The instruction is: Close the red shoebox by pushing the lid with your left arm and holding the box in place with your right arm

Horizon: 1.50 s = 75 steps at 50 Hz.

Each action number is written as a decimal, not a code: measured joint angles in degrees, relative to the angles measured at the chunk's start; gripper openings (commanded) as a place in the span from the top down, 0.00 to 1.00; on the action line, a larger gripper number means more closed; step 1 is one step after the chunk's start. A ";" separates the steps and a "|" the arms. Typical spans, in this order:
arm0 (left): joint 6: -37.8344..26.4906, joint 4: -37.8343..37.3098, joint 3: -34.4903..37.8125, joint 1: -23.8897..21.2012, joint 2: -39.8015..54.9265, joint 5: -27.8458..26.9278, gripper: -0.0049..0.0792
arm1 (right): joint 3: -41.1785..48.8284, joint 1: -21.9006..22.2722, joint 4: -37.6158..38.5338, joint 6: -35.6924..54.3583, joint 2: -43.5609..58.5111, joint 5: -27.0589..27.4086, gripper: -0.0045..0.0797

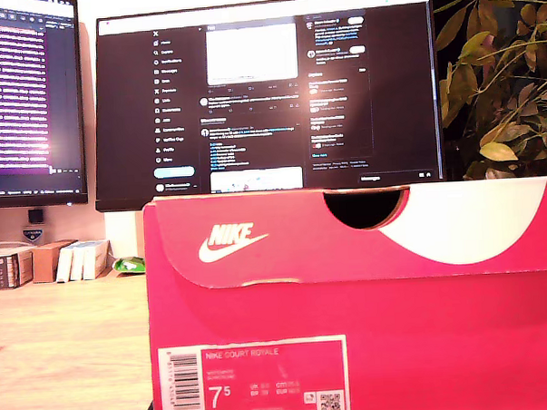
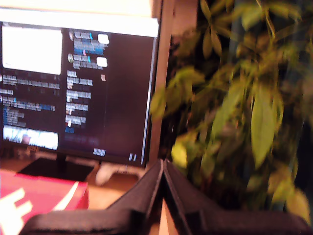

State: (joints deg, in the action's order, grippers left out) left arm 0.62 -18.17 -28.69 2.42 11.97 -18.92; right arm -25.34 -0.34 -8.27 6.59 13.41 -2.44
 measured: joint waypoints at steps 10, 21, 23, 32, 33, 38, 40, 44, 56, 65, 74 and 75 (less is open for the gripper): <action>4.55 3.52 3.41 0.00 -4.02 2.78 0.96 | 5.55 0.00 1.81 -4.44 -5.25 1.73 0.96; 7.43 6.12 7.80 0.00 -7.17 7.65 0.96 | 7.91 0.00 3.78 -4.87 -10.36 5.25 0.96; 7.85 6.25 8.31 0.00 -7.61 8.17 0.96 | 8.83 0.00 4.00 -5.05 -10.86 5.49 0.96; 8.09 8.37 10.97 0.00 -9.84 10.60 0.96 | 13.18 0.00 3.96 -5.22 -12.55 6.27 0.96; 8.22 9.05 11.43 0.00 -10.08 11.10 0.96 | 13.60 0.00 4.00 -5.25 -12.74 6.29 0.96; 8.46 12.00 14.21 0.00 -10.82 11.76 0.96 | 15.17 0.00 4.83 -5.29 -12.94 6.29 0.96; 8.90 13.16 15.52 0.00 -10.82 11.80 0.96 | 15.58 0.00 5.03 -5.27 -12.94 6.27 0.96; 9.16 13.31 18.23 0.00 -10.82 11.80 0.96 | 16.28 0.00 5.18 -5.27 -12.94 6.05 0.96; 8.04 15.19 21.86 0.00 -11.63 11.93 0.96 | 16.79 0.00 5.33 -5.09 -12.94 6.03 0.96; 7.30 16.15 23.74 0.00 -12.15 11.98 0.96 | 20.26 0.00 6.75 -5.07 -12.94 6.03 0.96; 6.69 15.23 27.32 0.00 -12.15 11.91 0.96 | 24.94 0.00 5.18 -4.96 -12.94 6.03 0.96; 6.64 15.26 27.36 0.00 -12.15 11.93 0.96 | 25.05 0.00 4.83 -4.70 -12.94 6.03 0.96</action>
State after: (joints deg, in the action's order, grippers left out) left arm 7.27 -2.92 -1.32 2.42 -0.19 -6.98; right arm -0.30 -0.34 -3.44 1.89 0.47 3.60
